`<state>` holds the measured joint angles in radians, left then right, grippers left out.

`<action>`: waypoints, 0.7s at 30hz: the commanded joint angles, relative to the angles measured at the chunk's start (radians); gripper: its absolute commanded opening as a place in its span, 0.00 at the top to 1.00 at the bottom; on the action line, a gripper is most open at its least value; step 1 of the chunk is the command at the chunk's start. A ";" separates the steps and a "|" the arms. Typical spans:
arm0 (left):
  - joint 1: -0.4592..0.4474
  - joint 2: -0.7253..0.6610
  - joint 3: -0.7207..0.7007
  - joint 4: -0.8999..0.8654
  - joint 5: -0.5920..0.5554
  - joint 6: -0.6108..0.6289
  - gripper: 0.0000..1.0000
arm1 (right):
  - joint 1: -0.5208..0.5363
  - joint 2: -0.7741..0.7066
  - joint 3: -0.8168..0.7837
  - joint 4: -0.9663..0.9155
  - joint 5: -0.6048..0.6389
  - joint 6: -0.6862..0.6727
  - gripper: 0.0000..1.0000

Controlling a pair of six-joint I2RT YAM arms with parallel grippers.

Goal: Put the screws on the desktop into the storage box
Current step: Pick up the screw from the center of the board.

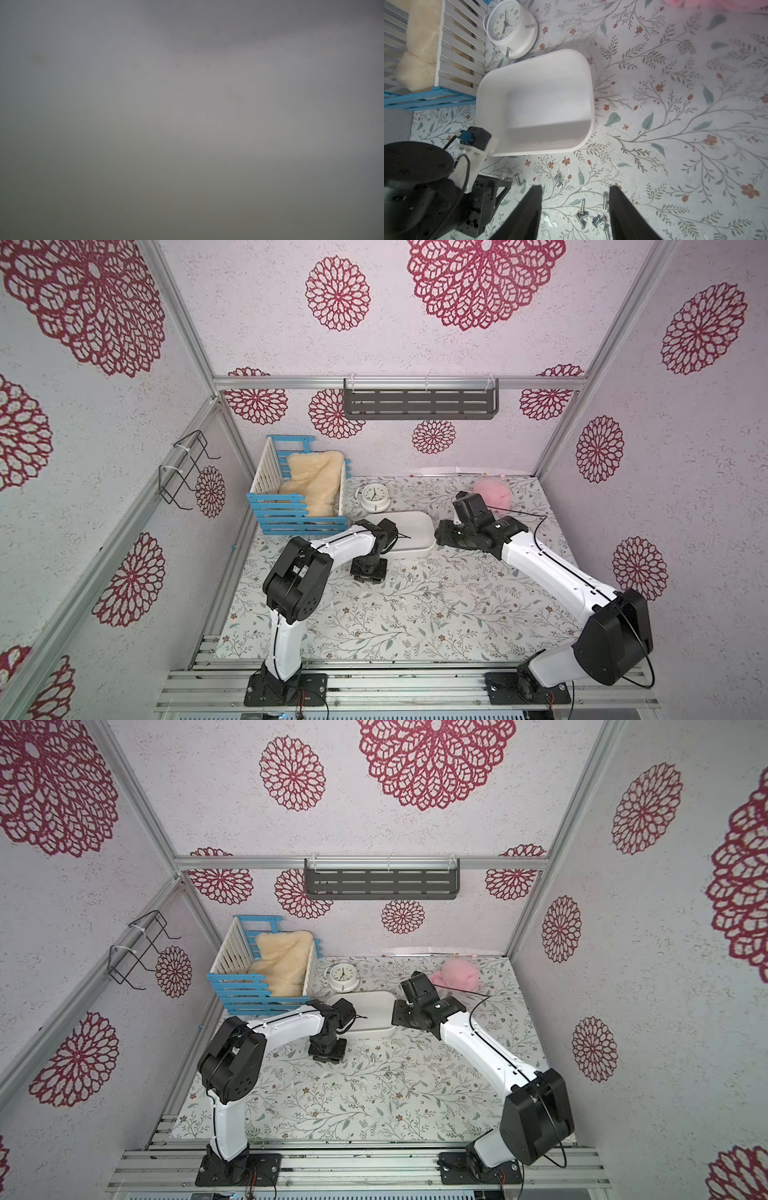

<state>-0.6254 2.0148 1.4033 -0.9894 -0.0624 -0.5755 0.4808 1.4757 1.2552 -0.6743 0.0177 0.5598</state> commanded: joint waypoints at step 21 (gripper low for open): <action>-0.019 0.039 -0.036 0.054 0.000 -0.018 0.78 | -0.008 -0.011 -0.012 0.024 -0.010 -0.017 0.45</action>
<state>-0.6342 2.0232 1.3911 -0.9504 -0.0570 -0.5953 0.4801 1.4757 1.2388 -0.6704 0.0086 0.5598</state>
